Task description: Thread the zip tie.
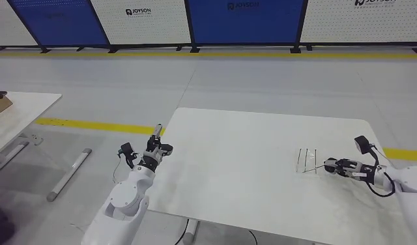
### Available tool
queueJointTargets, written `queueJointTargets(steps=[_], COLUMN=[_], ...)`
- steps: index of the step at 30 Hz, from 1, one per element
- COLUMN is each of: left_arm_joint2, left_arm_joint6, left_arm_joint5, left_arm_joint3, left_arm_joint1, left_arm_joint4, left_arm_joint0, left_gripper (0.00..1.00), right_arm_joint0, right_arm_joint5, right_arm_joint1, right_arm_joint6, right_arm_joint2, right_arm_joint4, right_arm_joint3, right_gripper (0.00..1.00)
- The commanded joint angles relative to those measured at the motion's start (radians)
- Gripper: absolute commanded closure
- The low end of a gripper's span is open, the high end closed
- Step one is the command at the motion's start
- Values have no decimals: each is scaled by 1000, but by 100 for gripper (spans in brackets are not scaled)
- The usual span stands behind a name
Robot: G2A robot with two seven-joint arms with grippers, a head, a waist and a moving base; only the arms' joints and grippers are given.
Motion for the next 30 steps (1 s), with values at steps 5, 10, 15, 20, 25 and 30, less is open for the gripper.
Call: queueJointTargets(steps=[5,10,15,20,25,30], left_arm_joint2=[0,0,0,0,0,0], left_arm_joint6=[0,0,0,0,0,0], left_arm_joint5=[0,0,0,0,0,0], left_arm_joint3=[0,0,0,0,0,0], left_arm_joint1=[0,0,0,0,0,0], left_arm_joint4=[0,0,0,0,0,0], left_arm_joint0=[0,0,0,0,0,0], left_gripper=[0,0,0,0,0,0], right_arm_joint0=[0,-30,-119,-283,-410,-410], right_arm_joint5=[0,0,0,0,0,0], right_arm_joint1=[4,21,52,88,105,105], right_arm_joint6=[1,12,37,42,35,35], right_arm_joint2=[2,34,116,245,334,334], right_arm_joint4=[6,28,91,146,168,168], right_arm_joint3=[-3,-51,-197,-462,-641,-641], right_gripper=[100,100,100,100,100,100])
